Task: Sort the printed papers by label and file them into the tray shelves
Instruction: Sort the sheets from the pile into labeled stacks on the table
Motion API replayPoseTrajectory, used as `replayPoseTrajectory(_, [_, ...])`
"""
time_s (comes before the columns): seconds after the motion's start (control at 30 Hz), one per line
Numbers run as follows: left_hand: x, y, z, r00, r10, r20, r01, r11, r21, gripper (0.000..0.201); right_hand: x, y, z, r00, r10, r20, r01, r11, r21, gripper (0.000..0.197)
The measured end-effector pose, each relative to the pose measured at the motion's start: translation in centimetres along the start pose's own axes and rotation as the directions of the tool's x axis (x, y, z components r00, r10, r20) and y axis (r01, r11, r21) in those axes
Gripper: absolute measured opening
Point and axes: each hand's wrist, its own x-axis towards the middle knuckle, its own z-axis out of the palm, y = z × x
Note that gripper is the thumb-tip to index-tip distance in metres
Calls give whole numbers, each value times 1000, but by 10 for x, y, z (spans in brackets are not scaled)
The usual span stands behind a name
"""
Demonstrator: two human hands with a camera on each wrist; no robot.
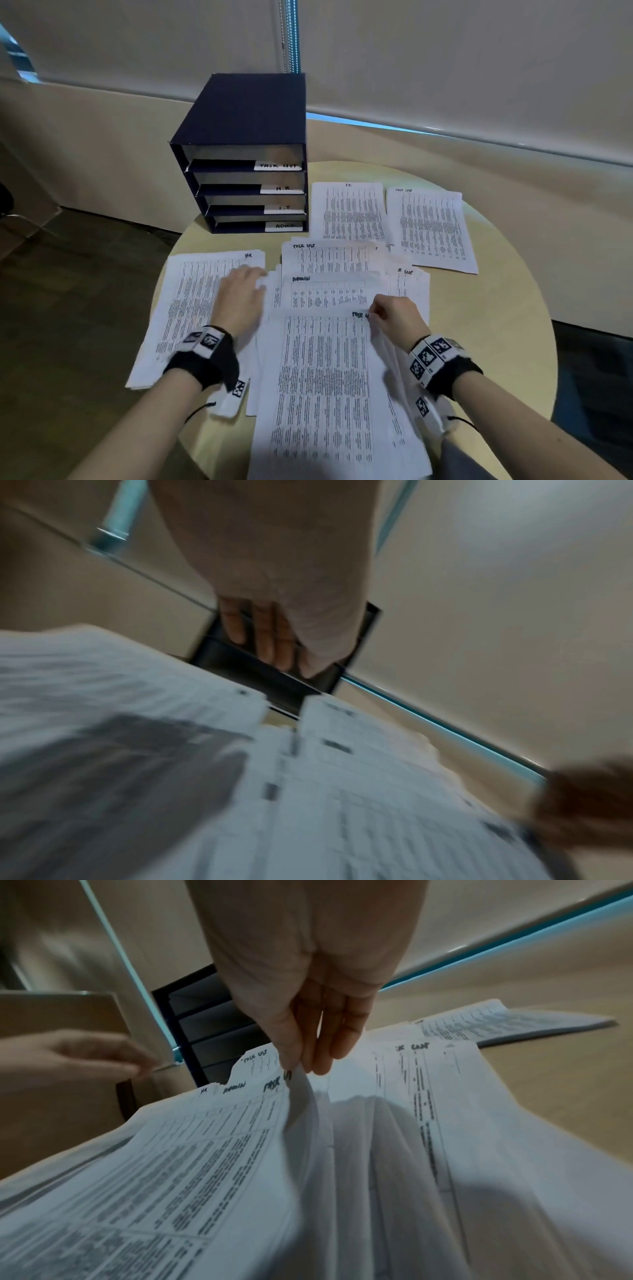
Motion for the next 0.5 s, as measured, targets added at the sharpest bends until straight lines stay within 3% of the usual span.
replayPoseTrajectory(0.07, [2,31,18,967,211,145,-203,977,-69,27,0,-4,-2,999,-44,19,45,997,-60,9])
replayPoseTrajectory(0.13, [9,50,34,901,301,312,-294,953,-69,28,-1,-6,-4,997,-77,31,80,991,-110,9])
replayPoseTrajectory(0.2, [17,64,40,849,340,404,-350,935,-52,25,-3,-8,-6,994,-94,47,100,984,-149,9])
replayPoseTrajectory(0.3, [23,72,43,841,375,390,-401,916,-18,16,-5,-7,-5,995,-77,66,86,984,-154,7])
replayPoseTrajectory(0.5, [20,67,50,826,357,437,-387,922,-21,32,-4,0,-1,997,-76,27,78,993,-84,13])
